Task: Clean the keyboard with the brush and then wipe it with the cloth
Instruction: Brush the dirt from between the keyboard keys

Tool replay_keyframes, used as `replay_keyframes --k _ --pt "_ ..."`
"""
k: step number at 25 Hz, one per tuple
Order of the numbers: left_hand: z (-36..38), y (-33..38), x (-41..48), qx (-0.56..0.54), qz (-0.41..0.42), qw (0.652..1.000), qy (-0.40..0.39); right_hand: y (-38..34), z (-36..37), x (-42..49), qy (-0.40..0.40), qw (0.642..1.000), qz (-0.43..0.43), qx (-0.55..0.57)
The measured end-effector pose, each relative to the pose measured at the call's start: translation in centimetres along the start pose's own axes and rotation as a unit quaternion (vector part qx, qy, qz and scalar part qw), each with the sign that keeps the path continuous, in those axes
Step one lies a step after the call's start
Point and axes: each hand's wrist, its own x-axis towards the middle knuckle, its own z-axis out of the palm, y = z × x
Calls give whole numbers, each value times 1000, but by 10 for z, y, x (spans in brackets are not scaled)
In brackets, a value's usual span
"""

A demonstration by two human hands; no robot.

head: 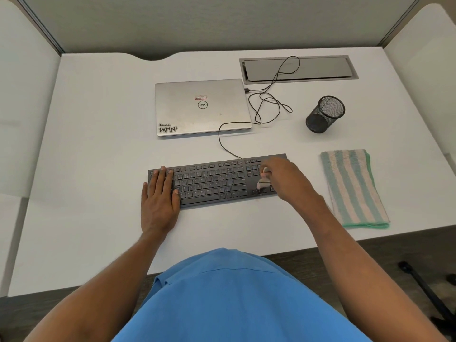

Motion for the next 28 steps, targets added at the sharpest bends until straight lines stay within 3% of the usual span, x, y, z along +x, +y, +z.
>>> replay_keyframes --k 4,13,18,25,28 --pt "0 -1 0 3 -3 1000 -2 -18 13 -2 -13 996 -60 -69" --pt "1 -1 0 8 -1 1000 -2 -6 9 -10 29 995 -49 -87" --pt "1 -1 0 6 -4 1000 0 -13 29 -20 -24 995 -92 -11" --pt "1 0 0 4 -5 1000 1 22 10 -25 16 1000 -10 -3" --pt "1 0 0 4 -5 1000 3 18 9 -26 30 999 -20 -15"
